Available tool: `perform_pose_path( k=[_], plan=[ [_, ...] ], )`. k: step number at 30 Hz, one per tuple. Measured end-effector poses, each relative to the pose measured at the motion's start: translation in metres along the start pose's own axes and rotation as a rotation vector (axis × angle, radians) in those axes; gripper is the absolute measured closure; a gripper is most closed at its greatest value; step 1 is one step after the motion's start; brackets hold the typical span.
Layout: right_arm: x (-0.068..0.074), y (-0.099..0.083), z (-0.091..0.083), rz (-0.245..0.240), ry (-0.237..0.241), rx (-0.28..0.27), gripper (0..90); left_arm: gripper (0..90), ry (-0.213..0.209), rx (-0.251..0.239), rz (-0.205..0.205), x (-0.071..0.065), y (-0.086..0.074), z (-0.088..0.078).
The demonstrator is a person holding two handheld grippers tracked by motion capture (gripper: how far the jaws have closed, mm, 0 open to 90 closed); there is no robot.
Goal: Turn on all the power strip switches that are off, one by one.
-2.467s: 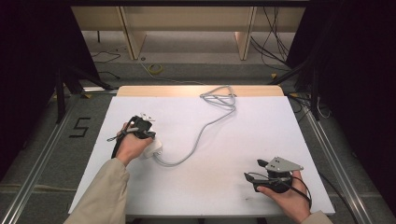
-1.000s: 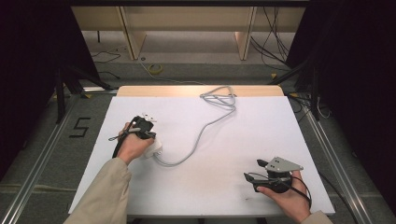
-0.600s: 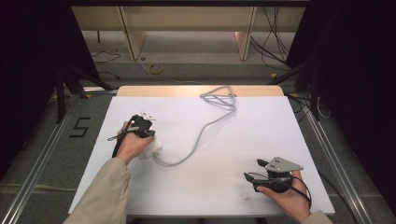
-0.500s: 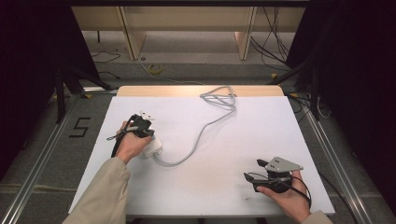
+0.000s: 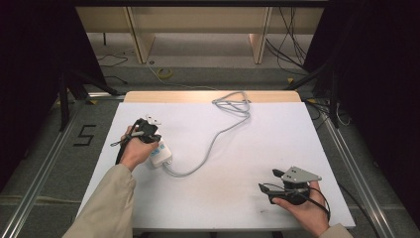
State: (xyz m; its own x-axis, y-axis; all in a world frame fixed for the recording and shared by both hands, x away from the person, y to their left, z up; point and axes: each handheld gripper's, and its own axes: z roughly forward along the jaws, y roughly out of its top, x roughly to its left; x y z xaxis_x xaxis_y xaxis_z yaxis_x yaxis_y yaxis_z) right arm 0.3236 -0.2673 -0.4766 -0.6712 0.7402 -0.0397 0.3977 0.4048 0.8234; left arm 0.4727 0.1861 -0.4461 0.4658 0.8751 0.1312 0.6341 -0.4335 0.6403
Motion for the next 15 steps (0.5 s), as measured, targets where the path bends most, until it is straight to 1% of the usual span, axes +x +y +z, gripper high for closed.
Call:
perform_pose_path(
  k=[4, 15],
  plan=[
    [0.000, 0.000, 0.000, -0.001, 0.000, 0.000, 28.2, 90.0, 0.007, -0.009, 0.009, 0.003, 0.003, 0.000],
    [0.000, 0.000, 0.000, 0.000, 0.001, 0.001, 28.2, 90.0, 0.024, -0.001, 0.015, 0.013, 0.007, 0.003]
  ],
)
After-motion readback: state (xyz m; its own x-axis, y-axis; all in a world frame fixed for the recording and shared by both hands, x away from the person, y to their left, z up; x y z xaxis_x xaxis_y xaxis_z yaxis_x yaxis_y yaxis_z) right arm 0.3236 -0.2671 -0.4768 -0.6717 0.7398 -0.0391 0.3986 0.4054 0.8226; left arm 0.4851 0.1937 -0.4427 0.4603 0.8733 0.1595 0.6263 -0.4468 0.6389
